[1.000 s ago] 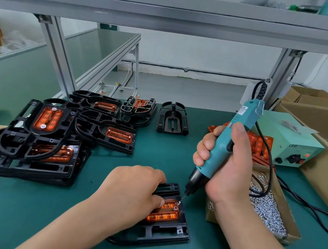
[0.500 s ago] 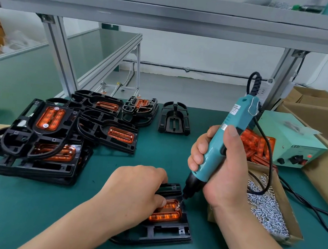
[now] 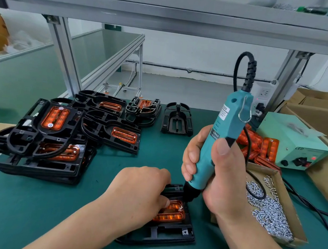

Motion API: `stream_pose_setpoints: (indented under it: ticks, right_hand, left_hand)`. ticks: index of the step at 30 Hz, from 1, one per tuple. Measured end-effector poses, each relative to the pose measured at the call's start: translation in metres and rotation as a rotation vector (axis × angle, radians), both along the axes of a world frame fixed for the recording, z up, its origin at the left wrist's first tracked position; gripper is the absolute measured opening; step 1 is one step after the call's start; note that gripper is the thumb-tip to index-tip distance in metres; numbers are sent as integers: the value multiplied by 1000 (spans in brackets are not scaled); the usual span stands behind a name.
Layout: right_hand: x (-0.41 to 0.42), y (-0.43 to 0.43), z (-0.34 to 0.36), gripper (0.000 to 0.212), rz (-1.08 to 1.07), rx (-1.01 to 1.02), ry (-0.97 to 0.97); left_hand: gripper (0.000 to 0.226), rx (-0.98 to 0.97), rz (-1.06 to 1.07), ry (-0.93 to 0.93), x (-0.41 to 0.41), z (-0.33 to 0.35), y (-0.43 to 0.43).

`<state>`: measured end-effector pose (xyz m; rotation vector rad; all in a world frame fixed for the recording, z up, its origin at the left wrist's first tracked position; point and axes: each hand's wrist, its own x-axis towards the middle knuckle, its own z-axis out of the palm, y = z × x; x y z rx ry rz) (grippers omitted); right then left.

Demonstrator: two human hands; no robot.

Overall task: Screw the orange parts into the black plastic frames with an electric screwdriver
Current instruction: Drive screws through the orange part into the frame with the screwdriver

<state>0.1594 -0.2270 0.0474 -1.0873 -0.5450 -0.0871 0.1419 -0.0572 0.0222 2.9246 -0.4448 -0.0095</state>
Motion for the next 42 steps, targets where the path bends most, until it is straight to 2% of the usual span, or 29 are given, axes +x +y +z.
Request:
stream_pose_setpoints:
  ticks: [21, 42]
  right_hand:
    - [-4, 3, -2, 53, -24, -52, -30]
    - [-5, 4, -3, 54, -37, -51, -27]
  left_hand:
    - [25, 27, 2, 20, -1, 2, -2]
    - [31, 16, 2, 30, -3, 4, -2]
